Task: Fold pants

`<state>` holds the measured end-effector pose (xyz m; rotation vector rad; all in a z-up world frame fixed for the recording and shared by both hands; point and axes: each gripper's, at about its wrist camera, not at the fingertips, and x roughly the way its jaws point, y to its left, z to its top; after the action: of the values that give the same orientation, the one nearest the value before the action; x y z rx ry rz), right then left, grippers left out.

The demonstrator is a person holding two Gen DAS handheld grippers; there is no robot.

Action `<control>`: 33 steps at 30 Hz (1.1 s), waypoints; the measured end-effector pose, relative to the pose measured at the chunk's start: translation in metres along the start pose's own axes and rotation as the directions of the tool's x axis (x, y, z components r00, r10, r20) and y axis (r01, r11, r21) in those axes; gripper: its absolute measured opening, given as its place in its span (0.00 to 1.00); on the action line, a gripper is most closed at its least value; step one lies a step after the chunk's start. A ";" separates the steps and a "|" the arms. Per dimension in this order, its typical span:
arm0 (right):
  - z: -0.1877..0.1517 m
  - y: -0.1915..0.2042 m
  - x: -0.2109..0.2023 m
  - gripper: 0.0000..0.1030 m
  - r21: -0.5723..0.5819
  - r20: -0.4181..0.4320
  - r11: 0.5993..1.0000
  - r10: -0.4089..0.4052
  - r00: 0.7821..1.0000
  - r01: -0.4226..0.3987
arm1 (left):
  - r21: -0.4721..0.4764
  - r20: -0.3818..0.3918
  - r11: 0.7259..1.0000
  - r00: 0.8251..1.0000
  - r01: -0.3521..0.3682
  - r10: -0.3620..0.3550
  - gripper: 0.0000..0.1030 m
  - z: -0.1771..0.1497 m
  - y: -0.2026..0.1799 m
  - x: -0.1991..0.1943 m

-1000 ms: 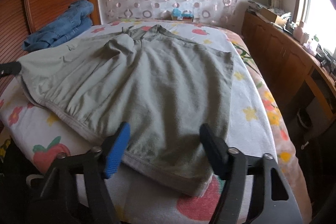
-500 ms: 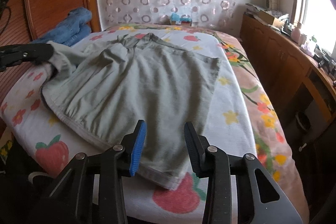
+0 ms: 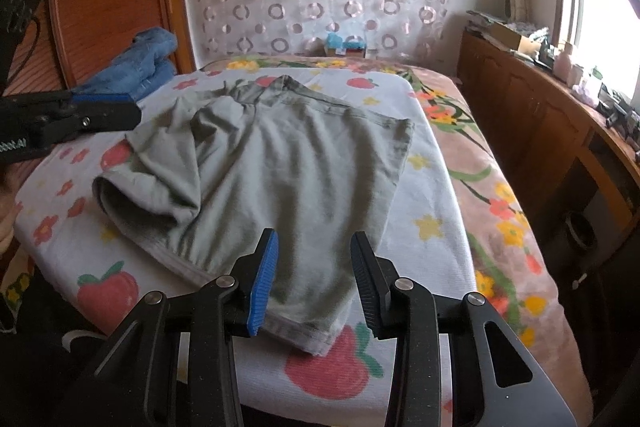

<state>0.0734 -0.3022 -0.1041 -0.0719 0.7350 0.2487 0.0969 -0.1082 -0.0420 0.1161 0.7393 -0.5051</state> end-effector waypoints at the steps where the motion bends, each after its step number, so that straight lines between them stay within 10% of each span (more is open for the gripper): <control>1: 0.000 0.002 0.000 0.36 0.000 0.001 1.000 0.006 1.000 -0.006 | -0.012 -0.001 1.000 1.000 -0.004 0.004 0.33 -0.003 0.006 0.000; 21: 0.022 0.065 0.023 0.36 -0.076 -0.013 0.984 0.163 0.987 -0.163 | -0.066 -0.145 0.993 0.986 -0.098 0.087 0.35 -0.073 0.056 0.025; 33: 0.019 0.074 0.050 0.36 -0.081 -0.079 0.979 0.183 0.980 -0.189 | -0.087 -0.082 0.990 0.991 -0.112 0.105 0.52 -0.082 0.060 0.022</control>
<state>0.1026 -0.2173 -0.1217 -0.0957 0.8023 0.4597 0.0890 -0.0423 -0.1221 0.0902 0.8257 -0.3639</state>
